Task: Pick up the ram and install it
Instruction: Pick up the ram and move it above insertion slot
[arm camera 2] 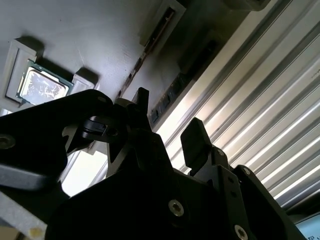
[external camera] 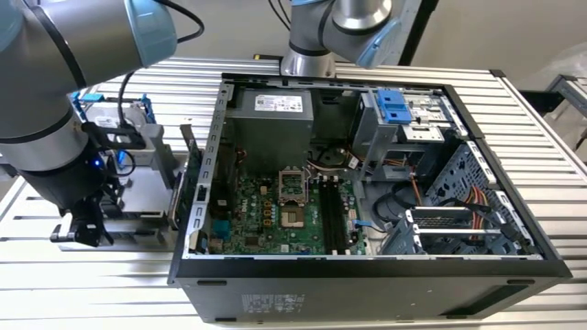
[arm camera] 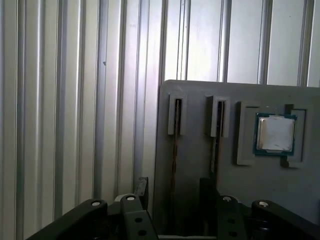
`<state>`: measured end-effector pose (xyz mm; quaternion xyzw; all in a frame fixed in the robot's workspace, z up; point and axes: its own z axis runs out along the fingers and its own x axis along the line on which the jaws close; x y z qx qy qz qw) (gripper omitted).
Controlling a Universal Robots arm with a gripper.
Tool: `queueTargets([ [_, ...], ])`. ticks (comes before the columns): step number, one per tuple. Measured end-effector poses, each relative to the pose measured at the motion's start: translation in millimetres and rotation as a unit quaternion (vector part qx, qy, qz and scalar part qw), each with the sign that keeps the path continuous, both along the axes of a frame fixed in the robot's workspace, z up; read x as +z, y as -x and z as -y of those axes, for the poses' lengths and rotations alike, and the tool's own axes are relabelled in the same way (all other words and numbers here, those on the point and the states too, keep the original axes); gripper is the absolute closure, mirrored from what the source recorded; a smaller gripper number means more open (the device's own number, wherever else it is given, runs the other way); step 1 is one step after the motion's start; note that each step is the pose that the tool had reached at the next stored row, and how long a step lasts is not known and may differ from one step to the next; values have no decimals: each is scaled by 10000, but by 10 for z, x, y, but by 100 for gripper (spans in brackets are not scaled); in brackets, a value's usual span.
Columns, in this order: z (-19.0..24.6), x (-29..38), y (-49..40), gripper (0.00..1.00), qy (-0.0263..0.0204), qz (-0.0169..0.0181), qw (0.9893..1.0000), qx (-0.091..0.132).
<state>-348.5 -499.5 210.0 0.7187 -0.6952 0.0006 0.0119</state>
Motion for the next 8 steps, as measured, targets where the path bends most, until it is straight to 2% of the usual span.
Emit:
queueTargets([
  [8,4,-54,3,0,1,-1,10000,-10],
])
